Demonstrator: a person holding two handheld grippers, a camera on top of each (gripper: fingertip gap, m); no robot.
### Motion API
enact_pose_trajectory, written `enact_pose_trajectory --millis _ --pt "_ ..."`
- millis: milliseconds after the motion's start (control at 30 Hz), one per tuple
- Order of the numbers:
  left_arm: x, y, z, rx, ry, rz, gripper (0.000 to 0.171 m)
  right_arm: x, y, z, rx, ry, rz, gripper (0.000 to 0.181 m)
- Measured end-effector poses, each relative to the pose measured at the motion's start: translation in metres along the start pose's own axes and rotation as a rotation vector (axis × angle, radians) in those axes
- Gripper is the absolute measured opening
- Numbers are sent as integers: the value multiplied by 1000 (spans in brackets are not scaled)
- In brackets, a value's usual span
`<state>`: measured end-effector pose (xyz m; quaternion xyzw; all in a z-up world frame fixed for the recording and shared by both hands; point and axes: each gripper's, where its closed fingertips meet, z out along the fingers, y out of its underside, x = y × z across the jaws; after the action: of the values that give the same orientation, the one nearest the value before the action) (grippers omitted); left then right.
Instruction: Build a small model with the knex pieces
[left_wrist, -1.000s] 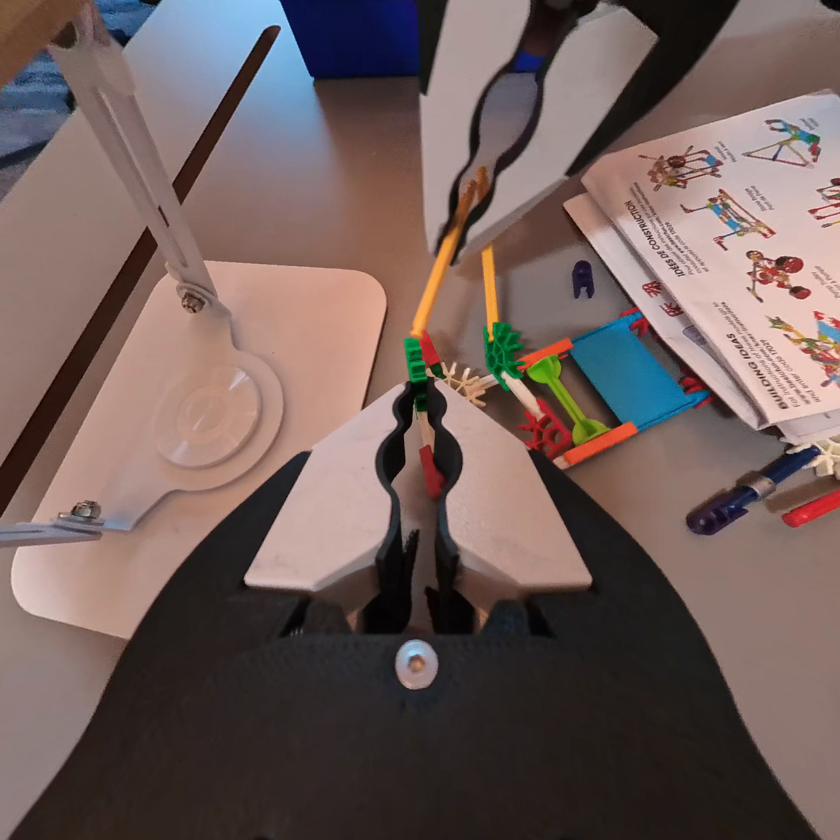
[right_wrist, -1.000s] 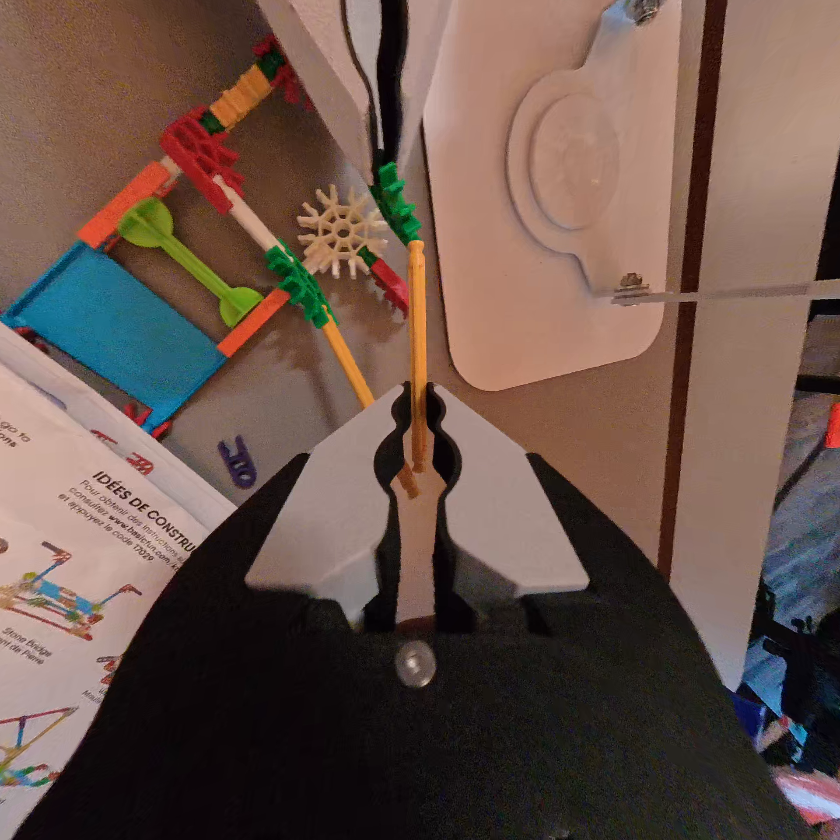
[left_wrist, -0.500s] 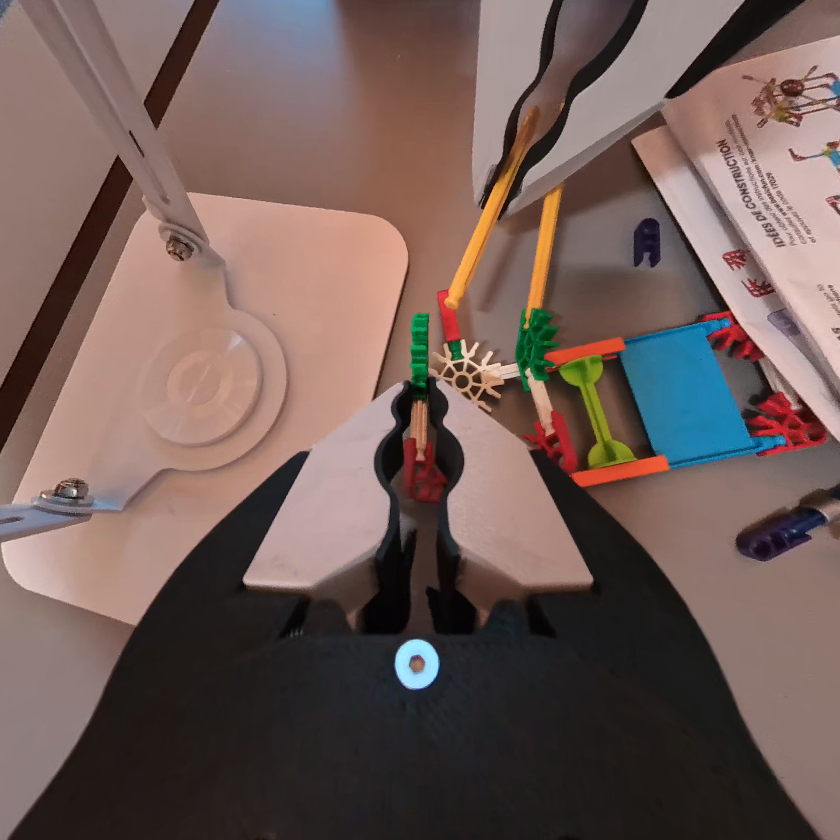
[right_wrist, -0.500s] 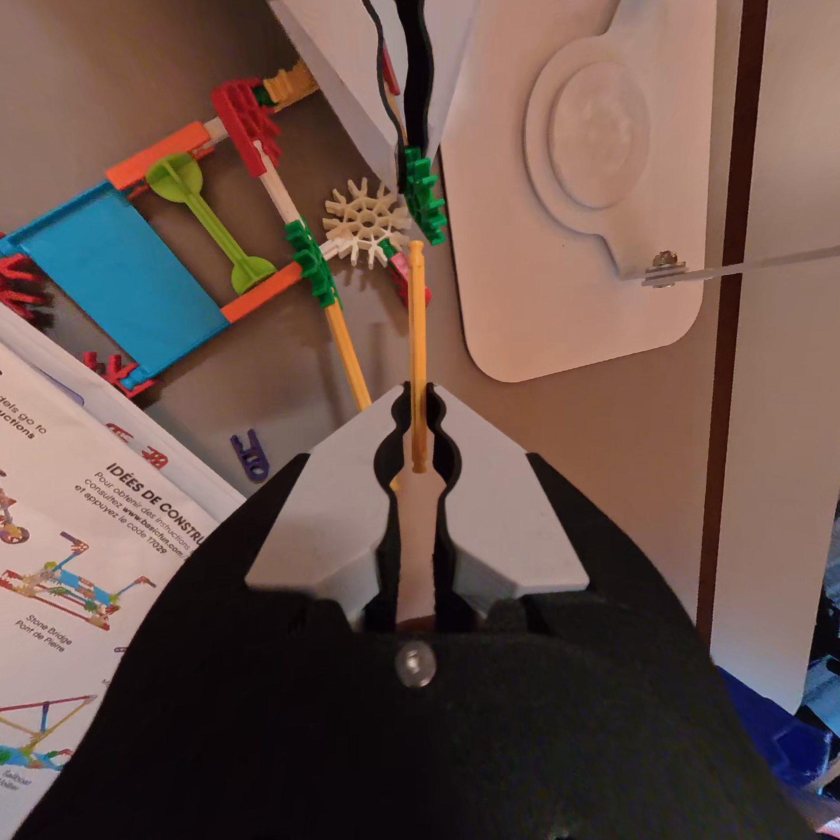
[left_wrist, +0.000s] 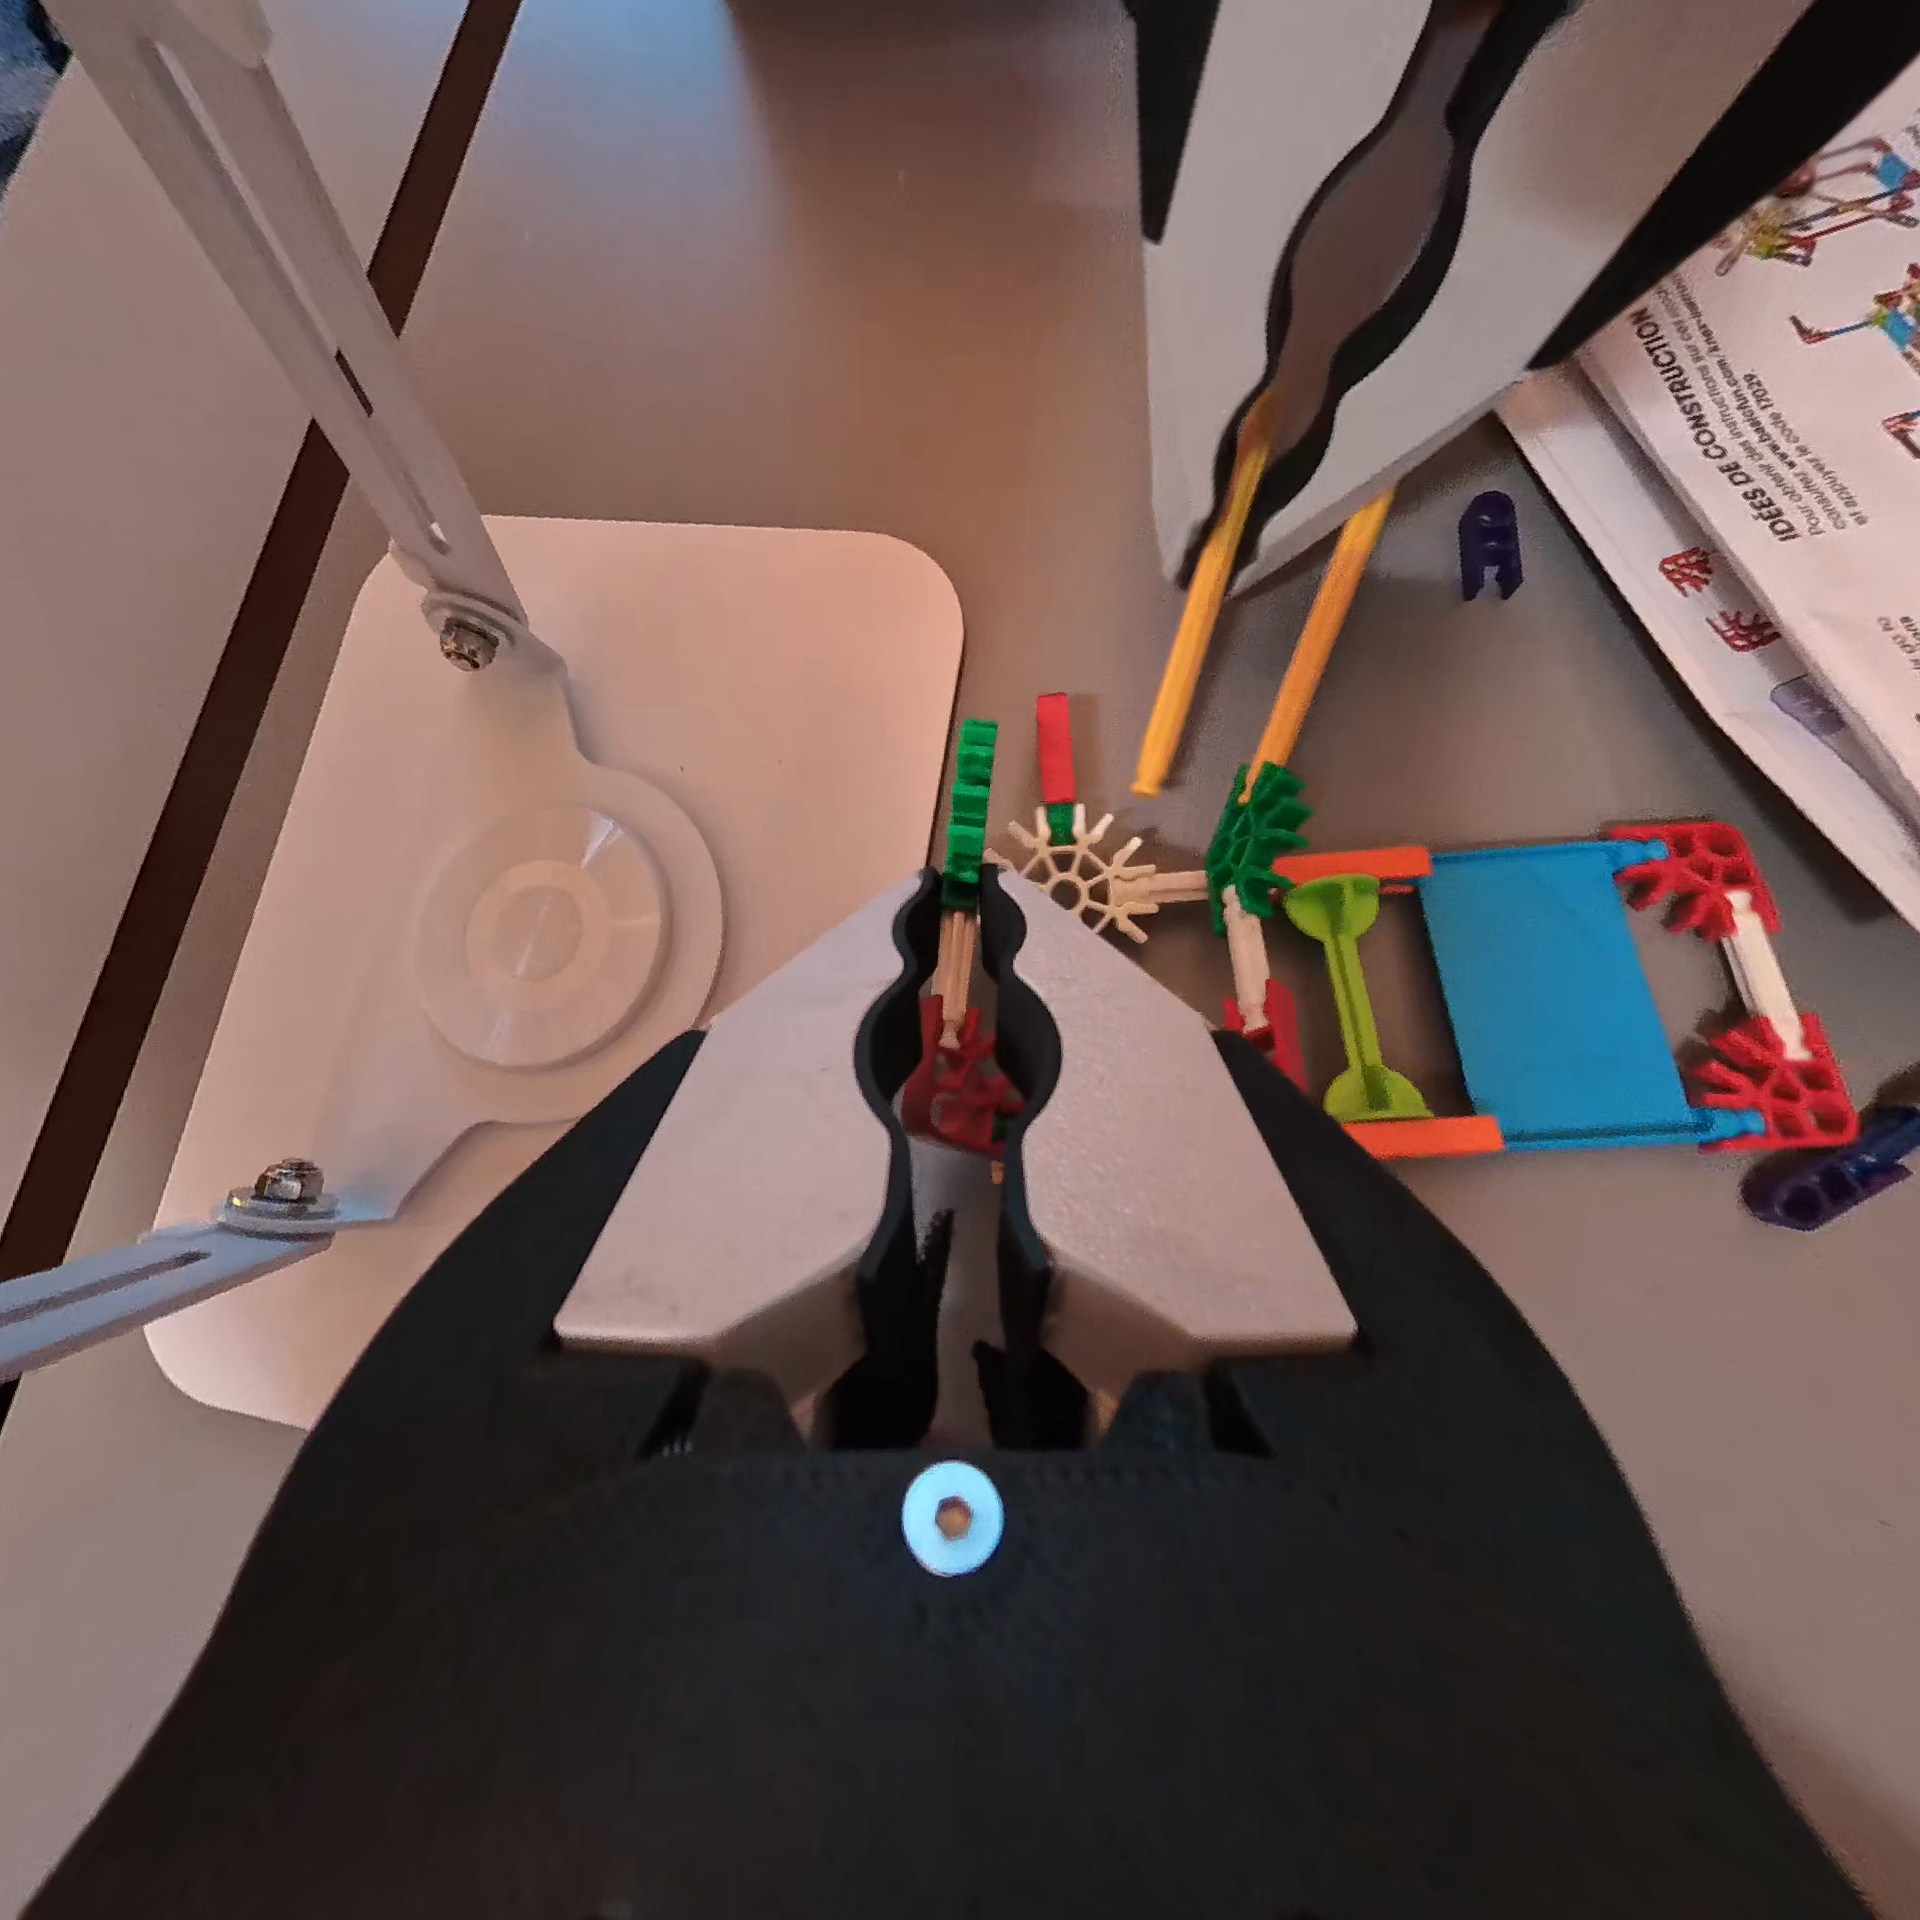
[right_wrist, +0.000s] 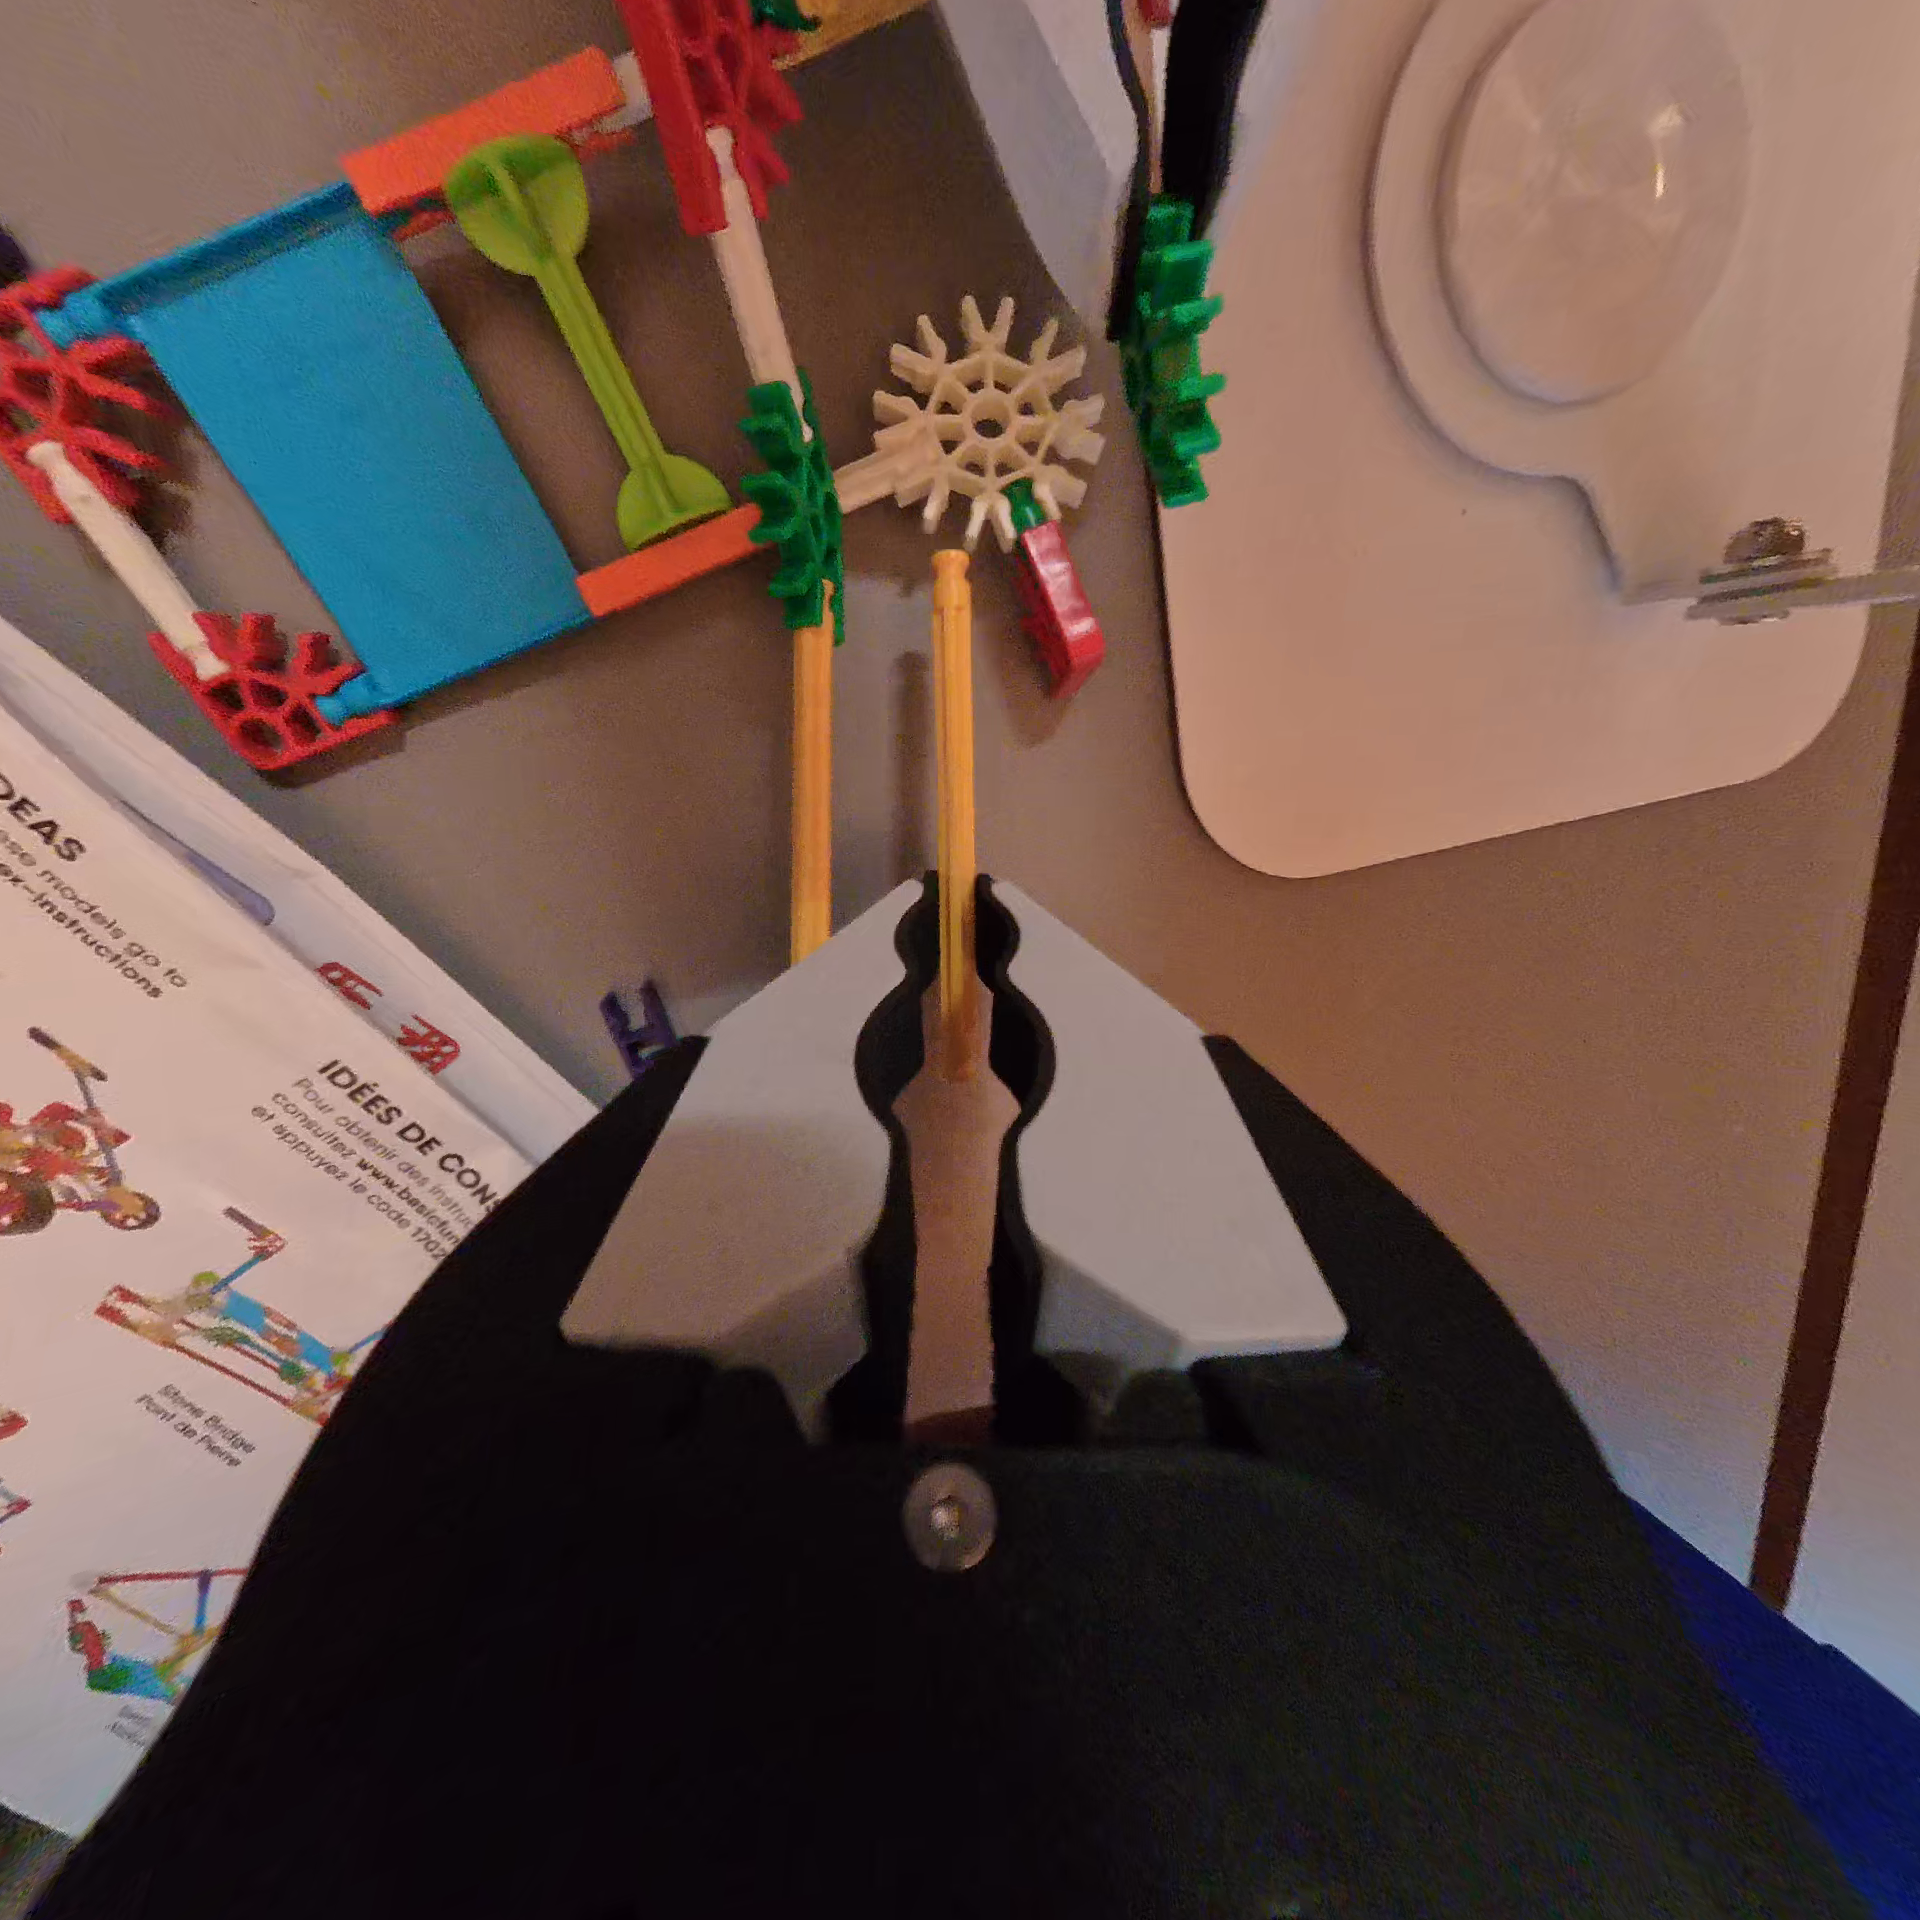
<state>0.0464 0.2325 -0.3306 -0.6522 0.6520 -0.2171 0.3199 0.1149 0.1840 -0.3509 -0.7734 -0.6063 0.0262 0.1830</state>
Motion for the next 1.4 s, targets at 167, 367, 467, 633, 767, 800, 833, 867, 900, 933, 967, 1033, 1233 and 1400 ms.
enact_pose_trajectory --millis 167,367,467,633,767,800,833,867,900,933,967,1033,1233,1400 --pt "4 2 1 -23 36 38 5 -26 -5 3 10 -127 -12 3" --pt "16 5 5 -47 101 79 4 -29 -3 3 4 -144 -23 3" --pt "19 6 7 -55 122 93 4 -27 -8 -5 44 -132 -27 3" --pt "20 4 9 -52 128 97 4 -6 3 -5 -27 2 -74 3" --pt "21 4 11 -45 127 86 4 -2 4 2 -61 47 -125 3" --pt "21 4 11 -49 124 78 5 -1 4 2 -69 60 -135 3" --pt "20 3 11 -48 121 75 7 1 5 3 -86 74 -141 3" --pt "20 2 11 -47 120 70 10 2 6 3 -98 86 -151 3" --pt "21 2 11 -50 126 64 13 3 4 1 -91 95 -157 3" --pt "22 2 11 -51 131 63 14 4 1 0 -73 99 -151 3" --pt "23 1 12 -47 129 66 16 5 -2 -2 -59 106 -148 3" --pt "23 0 14 -47 123 75 21 12 -3 -6 -58 148 -153 3" --pt "17 -6 18 -37 55 117 17 32 -1 -8 -117 288 -189 3" --pt "16 -6 23 -46 17 147 16 44 4 -13 -180 362 -184 3"
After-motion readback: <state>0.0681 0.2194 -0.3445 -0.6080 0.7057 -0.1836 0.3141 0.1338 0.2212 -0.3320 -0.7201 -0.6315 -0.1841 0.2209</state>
